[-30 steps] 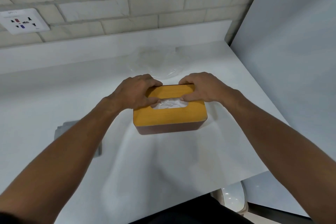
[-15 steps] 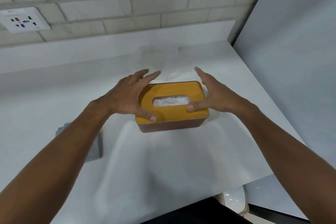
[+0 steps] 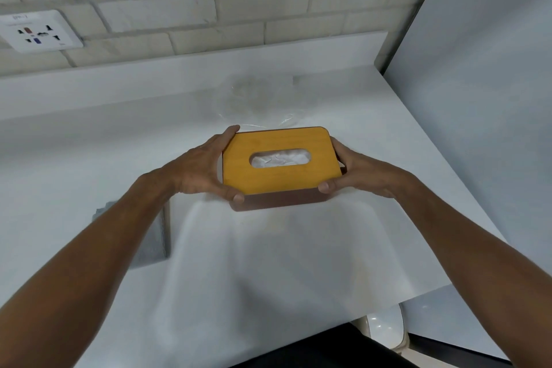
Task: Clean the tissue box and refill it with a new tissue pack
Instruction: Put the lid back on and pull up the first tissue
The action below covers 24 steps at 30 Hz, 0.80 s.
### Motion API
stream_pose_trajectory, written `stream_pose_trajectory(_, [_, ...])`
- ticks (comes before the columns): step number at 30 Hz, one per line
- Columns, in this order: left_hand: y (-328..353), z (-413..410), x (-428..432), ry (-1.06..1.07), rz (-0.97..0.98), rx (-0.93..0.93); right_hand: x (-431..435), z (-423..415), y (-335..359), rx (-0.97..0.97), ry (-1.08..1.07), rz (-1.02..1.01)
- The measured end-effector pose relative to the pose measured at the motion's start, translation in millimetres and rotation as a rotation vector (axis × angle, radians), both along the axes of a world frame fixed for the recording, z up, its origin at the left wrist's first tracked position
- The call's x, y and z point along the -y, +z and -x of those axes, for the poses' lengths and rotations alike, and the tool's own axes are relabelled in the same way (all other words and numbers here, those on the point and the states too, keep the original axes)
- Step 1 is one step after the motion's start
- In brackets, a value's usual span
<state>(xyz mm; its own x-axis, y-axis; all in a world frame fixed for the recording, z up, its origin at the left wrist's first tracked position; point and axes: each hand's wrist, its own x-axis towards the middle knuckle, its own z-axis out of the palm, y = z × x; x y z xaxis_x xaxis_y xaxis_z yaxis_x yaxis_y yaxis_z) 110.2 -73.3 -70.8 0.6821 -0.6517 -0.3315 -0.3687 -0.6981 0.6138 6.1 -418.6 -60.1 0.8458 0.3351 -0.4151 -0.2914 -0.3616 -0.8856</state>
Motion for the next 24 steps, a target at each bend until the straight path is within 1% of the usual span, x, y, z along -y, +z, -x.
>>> stream_pose_trajectory(5, [-6, 0, -1, 0.052, 0.120, -0.090, -2, 2, -2, -0.015, -0.013, -0.043])
stream_pose_trajectory(9, [-10, 3, 0, 0.067, 0.217, -0.165, -3, 4, 3, -0.025, -0.022, -0.016])
stream_pose_trajectory(13, [-11, 2, 0, 0.082, 0.257, -0.204, -7, 5, 10, -0.034, -0.046, 0.012])
stream_pose_trajectory(16, [-16, 15, -2, 0.166, 0.416, -0.307, -9, 7, 11, -0.022, -0.073, 0.007])
stream_pose_trajectory(18, [-21, 28, -1, 0.148, 0.506, -0.286, -10, 10, 8, -0.016, -0.078, -0.021])
stream_pose_trajectory(20, [-24, 35, -1, 0.096, 0.541, -0.248, -10, 12, 5, -0.010, -0.068, -0.073])
stream_pose_trajectory(22, [-21, 32, -5, 0.067, 0.536, -0.234, -13, 16, 2, 0.025, -0.076, -0.099])
stream_pose_trajectory(24, [-20, 23, -10, 0.052, 0.509, -0.220, -18, 20, -1, 0.100, -0.098, -0.056])
